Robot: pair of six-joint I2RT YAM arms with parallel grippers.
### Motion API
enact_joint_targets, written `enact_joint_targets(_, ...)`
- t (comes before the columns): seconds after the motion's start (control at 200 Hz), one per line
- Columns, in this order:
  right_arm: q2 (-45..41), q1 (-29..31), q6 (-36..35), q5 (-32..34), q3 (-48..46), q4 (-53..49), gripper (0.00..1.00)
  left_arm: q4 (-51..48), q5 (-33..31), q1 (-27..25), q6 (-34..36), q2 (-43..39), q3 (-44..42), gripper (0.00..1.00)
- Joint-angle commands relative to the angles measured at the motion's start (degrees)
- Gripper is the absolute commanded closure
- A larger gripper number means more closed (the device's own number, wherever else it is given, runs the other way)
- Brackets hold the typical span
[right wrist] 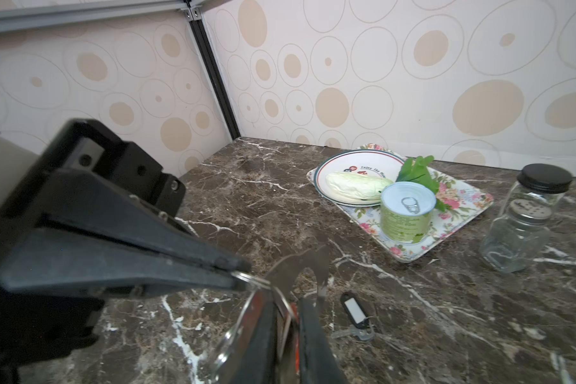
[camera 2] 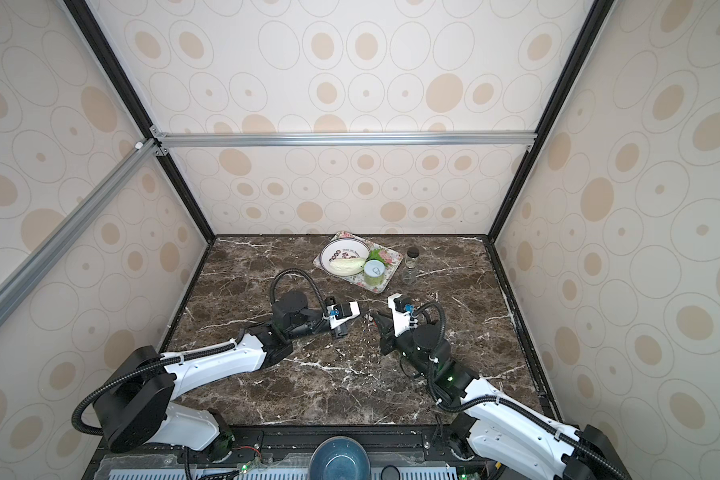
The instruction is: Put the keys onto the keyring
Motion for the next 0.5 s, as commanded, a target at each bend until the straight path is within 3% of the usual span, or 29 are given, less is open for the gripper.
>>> enact_joint_targets(0.0,-0.57,-0.38,-0.16,2.31,-0.66,-0.86,0.8,5.42,-0.57,-0.3,-0.06,-2.94,0.24,1.0)
enact_joint_targets(0.23,-1.23,-0.4,-0.08,3.04,-1.1,-0.69,0.79,5.17,-0.38,-0.3,-0.22,-3.07,0.35,1.0)
enact_joint_targets(0.495,-1.14,-0.35,-1.35,-2.64,-1.8,2.12,0.74,4.76,-0.38,-0.31,-0.39,-3.44,0.36,1.0)
